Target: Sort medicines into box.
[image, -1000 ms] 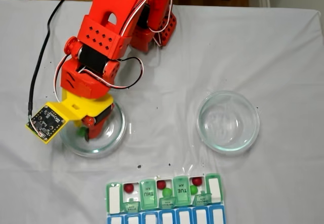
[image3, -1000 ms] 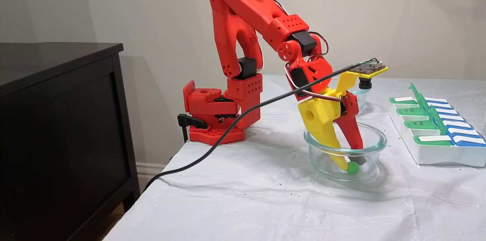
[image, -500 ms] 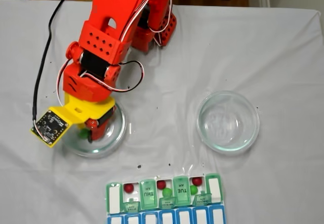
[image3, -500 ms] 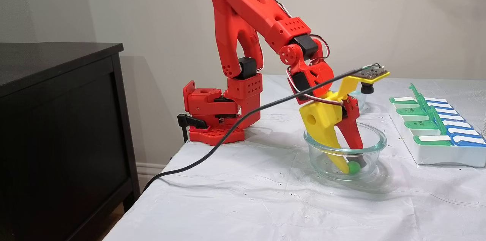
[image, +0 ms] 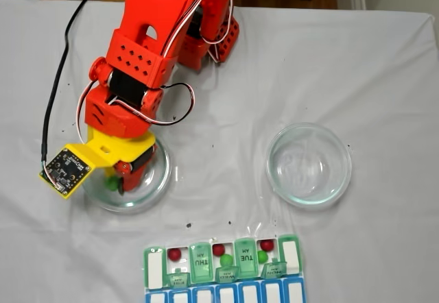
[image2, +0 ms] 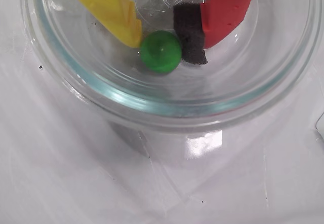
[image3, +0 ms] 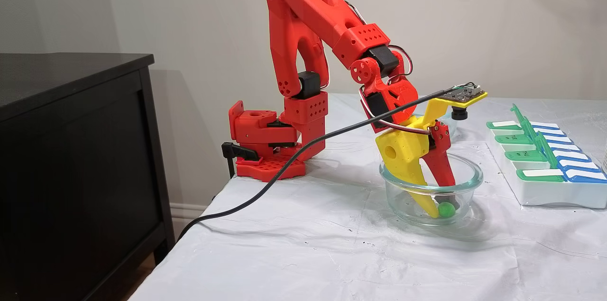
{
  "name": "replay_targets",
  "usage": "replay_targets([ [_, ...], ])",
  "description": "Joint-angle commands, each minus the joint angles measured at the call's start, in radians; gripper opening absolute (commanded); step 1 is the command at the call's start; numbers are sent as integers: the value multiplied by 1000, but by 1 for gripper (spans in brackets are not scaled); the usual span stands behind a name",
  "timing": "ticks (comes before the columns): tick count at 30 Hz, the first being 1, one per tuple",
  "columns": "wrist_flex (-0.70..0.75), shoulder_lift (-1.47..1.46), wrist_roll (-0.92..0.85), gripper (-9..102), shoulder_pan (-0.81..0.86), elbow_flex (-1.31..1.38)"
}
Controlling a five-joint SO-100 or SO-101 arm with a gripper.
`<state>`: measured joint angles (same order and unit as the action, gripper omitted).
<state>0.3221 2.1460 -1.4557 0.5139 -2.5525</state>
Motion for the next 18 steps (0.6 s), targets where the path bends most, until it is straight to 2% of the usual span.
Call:
replay_targets([
  [1,-9,44,5,14,21,38],
  [18,0,137,18,14,37,-12],
])
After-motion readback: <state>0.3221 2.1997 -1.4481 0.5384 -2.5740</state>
